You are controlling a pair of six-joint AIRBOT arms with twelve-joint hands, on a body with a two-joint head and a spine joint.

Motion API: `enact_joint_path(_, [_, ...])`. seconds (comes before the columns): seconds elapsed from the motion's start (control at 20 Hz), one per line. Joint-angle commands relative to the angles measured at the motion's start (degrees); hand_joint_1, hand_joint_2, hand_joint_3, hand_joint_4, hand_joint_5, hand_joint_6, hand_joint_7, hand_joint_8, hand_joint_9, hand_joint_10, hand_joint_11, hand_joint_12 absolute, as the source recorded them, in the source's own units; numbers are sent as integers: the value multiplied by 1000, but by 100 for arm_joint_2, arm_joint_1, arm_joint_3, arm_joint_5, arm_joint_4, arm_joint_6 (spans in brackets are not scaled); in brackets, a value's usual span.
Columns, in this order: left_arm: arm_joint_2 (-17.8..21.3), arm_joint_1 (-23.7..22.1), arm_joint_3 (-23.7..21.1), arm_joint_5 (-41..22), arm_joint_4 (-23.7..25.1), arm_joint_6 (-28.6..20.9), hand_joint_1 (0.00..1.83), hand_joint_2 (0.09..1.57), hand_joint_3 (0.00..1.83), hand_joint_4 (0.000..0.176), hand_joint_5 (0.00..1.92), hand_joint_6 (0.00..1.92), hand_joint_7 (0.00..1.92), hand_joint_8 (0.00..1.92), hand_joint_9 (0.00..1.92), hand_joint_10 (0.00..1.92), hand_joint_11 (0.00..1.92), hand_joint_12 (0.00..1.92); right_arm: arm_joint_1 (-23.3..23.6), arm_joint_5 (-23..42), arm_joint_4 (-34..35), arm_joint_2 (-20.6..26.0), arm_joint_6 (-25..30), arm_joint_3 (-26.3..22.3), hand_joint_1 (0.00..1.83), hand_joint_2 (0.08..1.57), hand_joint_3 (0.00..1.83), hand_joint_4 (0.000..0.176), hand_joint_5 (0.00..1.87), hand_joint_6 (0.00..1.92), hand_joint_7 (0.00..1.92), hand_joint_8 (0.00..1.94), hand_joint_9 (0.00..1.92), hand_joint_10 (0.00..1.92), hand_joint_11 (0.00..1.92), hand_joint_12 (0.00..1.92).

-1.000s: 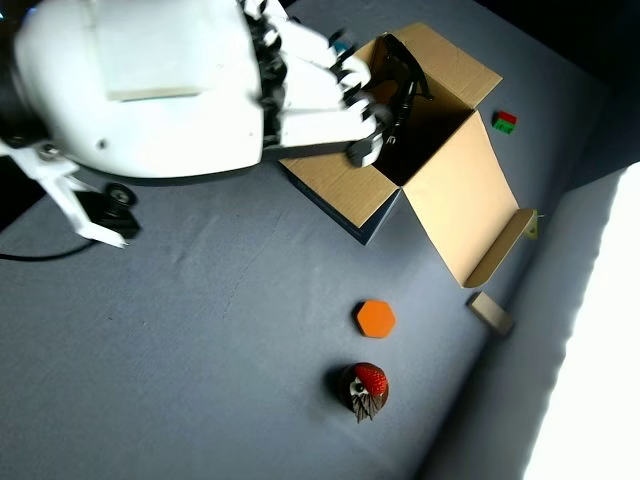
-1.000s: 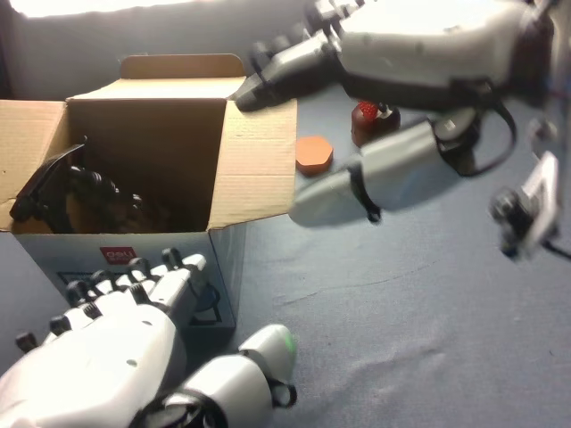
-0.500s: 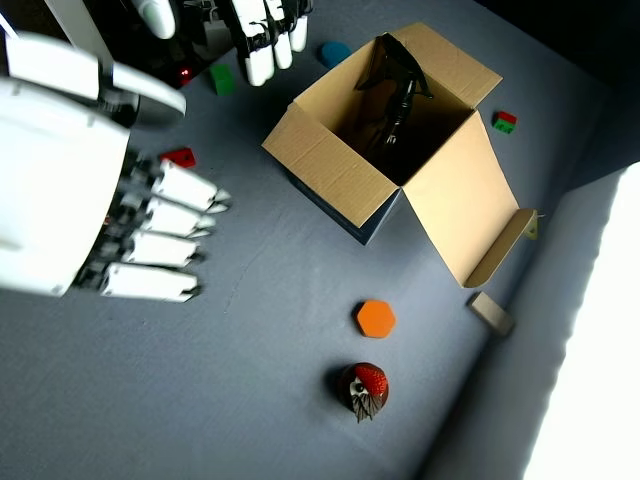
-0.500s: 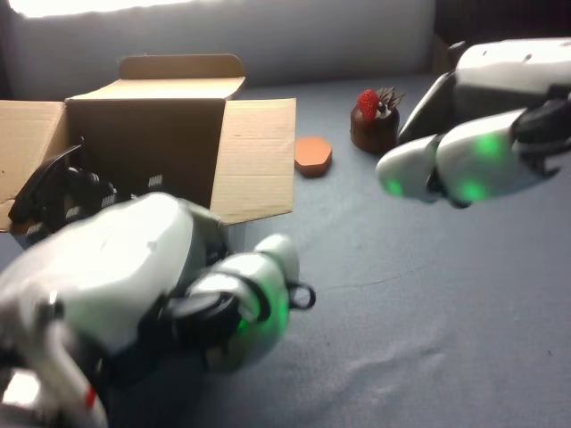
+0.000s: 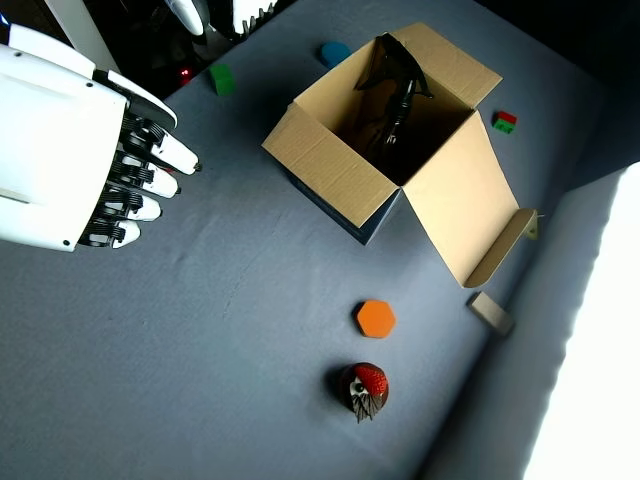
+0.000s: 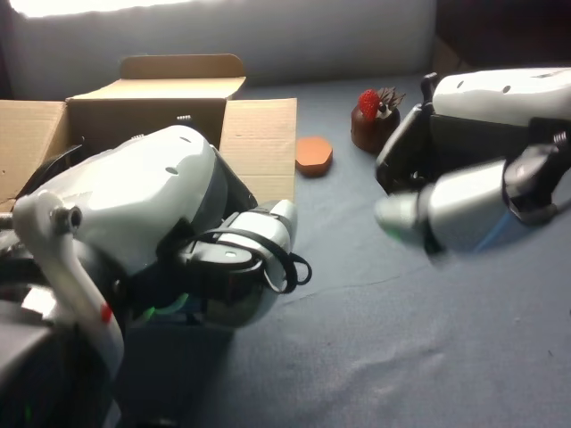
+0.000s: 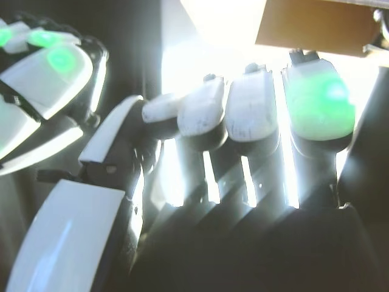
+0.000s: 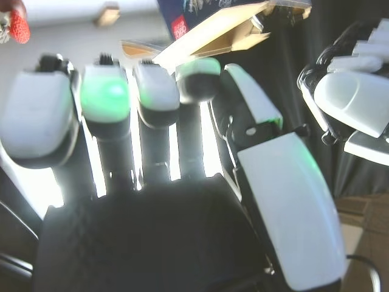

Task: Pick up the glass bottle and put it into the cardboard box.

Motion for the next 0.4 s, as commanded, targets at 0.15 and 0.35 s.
enact_joint_path(0.15, [59,-111,92,164,605,-16,607,1524,4,0,1062,1921,1235,1921,1318,1921,1324,1921,27,552,-204,44,16,-42,947,852,1132,0,724,1921,1196,1941,1274,1921,1399,1921])
enact_joint_path(0.35, [94,-161,98,170,569,-17,590,1529,5,0,1060,1921,1235,1921,1313,1921,1321,1921,-8,606,-219,49,5,-45,794,1318,303,0,1050,1921,1200,1941,1280,1921,1404,1921])
